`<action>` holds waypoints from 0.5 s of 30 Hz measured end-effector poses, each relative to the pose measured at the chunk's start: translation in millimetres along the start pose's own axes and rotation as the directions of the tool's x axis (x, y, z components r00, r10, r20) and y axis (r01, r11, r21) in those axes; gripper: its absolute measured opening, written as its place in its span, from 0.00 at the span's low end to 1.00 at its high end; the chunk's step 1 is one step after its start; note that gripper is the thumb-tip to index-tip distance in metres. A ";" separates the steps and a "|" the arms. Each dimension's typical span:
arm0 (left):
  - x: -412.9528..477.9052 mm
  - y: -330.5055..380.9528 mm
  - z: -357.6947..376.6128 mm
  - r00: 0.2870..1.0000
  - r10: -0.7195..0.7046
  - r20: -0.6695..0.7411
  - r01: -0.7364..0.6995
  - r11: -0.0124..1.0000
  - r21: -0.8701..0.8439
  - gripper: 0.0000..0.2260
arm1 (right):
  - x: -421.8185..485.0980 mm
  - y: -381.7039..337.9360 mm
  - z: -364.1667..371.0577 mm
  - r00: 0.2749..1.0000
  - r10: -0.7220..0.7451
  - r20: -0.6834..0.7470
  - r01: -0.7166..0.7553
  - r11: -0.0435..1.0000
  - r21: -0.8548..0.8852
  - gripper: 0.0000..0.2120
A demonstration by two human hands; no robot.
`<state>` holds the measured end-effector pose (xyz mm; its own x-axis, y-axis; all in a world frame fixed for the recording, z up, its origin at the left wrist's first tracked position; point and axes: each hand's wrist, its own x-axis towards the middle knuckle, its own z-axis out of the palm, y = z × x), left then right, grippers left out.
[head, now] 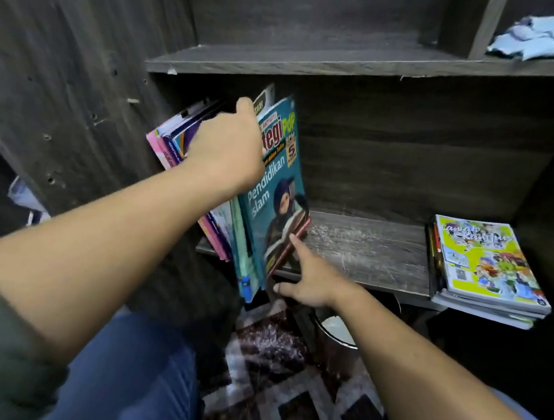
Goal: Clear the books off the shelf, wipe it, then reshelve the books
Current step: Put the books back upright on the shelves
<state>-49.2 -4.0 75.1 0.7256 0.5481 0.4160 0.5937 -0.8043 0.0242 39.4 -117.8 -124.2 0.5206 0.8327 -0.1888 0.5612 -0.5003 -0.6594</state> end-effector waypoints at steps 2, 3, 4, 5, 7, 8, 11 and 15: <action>8.9 -2.9 26.4 1.000 -0.022 -0.013 0.022 0.999 -0.026 0.27 | 12.2 -2.7 8.6 0.996 -0.076 -0.050 0.076 0.997 -0.003 0.53; 11.9 -4.4 40.6 0.999 -0.038 -0.002 0.038 0.999 -0.028 0.30 | 19.1 -3.1 14.4 0.993 -0.092 -0.067 0.091 0.996 -0.012 0.53; 15.2 -5.7 55.4 0.998 -0.056 0.020 0.057 0.998 -0.025 0.31 | 26.9 -1.9 21.1 0.992 -0.097 -0.078 0.096 0.995 -0.022 0.53; 18.7 -6.9 68.7 0.996 -0.079 0.044 0.079 0.997 -0.014 0.32 | 35.3 0.1 27.9 0.993 -0.089 -0.076 0.087 0.996 -0.029 0.54; 28.9 -8.7 89.3 0.990 -0.122 0.077 0.121 0.993 0.014 0.33 | 52.8 5.8 38.3 0.998 -0.043 -0.054 0.041 0.999 -0.030 0.55; 35.5 -9.9 94.0 0.986 -0.140 0.092 0.138 0.990 0.025 0.33 | 61.4 8.3 42.3 0.999 -0.014 -0.050 0.013 1.000 -0.019 0.56; 53.0 -25.7 93.4 0.974 -0.135 0.183 0.141 0.990 -0.024 0.38 | 82.6 9.0 53.5 0.997 0.028 -0.078 -0.028 1.000 -0.004 0.59; 54.8 -62.5 99.0 0.989 0.002 0.148 0.057 0.917 -0.395 0.40 | 103.4 2.3 67.3 0.983 0.004 -0.185 -0.016 0.998 -0.063 0.60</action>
<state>-12.1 99.1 6.4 0.7700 0.5746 0.2774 0.4483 -0.7966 0.4056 51.2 -16.8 -194.2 0.6329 0.7724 -0.0532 0.5922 -0.5273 -0.6094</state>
